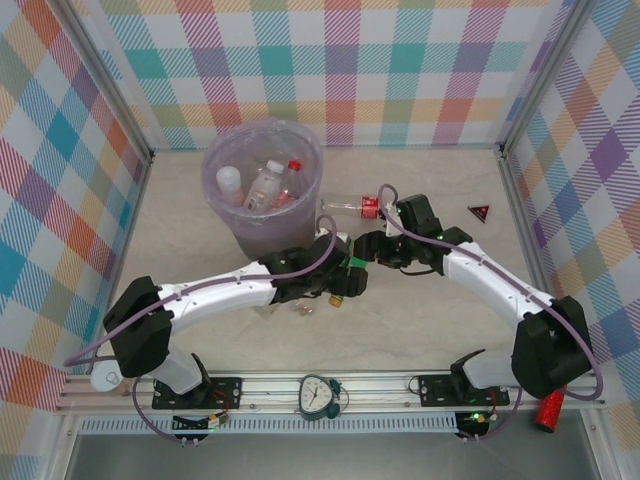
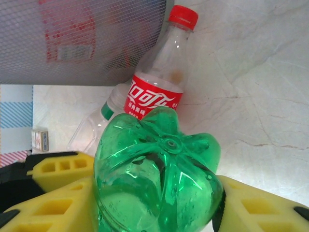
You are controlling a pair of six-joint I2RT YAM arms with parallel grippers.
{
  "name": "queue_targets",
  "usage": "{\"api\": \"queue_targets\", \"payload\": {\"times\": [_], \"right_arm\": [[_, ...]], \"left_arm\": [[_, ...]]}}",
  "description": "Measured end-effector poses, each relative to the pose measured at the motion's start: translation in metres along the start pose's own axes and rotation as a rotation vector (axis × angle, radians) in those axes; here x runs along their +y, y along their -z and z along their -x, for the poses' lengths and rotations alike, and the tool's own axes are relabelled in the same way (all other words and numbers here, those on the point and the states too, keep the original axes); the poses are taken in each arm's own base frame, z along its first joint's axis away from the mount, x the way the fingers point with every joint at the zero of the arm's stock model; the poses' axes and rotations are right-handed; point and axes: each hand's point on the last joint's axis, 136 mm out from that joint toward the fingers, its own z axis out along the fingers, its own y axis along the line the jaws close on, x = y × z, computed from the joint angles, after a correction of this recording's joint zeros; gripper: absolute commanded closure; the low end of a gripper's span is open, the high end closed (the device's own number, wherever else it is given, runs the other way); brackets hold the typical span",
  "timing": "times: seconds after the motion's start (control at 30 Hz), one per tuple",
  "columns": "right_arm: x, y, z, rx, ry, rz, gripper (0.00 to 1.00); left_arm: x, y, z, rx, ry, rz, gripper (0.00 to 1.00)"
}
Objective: Put the plastic bottles in the bin
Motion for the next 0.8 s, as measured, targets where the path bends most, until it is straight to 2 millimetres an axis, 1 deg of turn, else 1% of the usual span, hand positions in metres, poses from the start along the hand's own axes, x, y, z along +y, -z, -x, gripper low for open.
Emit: {"api": "queue_targets", "payload": {"times": [0.1,0.23,0.3,0.4,0.43,0.57,0.6,0.7,0.8], "right_arm": [[0.005,0.006,-0.001,-0.003,0.006,0.017,0.45],[0.01,0.013,-0.001,-0.016,0.014,0.026,0.45],[0.01,0.014,-0.002,-0.017,0.015,0.027,0.45],[0.01,0.014,-0.002,-0.017,0.014,0.026,0.45],[0.01,0.014,-0.002,-0.017,0.011,0.026,0.43],[0.008,0.015,-0.002,-0.015,0.004,0.009,0.24],[0.006,0.016,-0.003,-0.013,0.002,-0.001,0.21],[0.006,0.021,-0.001,-0.018,0.004,-0.02,0.18],[0.005,0.032,0.0,-0.037,0.008,-0.024,0.18]], "left_arm": [[-0.007,-0.002,0.007,-0.006,-0.016,-0.012,0.26],[-0.012,-0.001,0.008,0.001,-0.025,-0.037,0.34],[-0.014,-0.001,0.008,0.0,-0.031,-0.046,0.4],[-0.015,-0.001,0.008,0.003,-0.034,-0.051,0.44],[-0.015,-0.001,0.008,0.003,-0.034,-0.051,0.44],[-0.015,0.0,0.008,0.0,-0.033,-0.051,0.46],[-0.016,0.0,0.009,-0.001,-0.033,-0.054,0.46],[-0.016,0.004,0.012,-0.015,-0.031,-0.056,0.46],[-0.014,0.006,0.012,-0.024,-0.029,-0.055,0.47]]}}
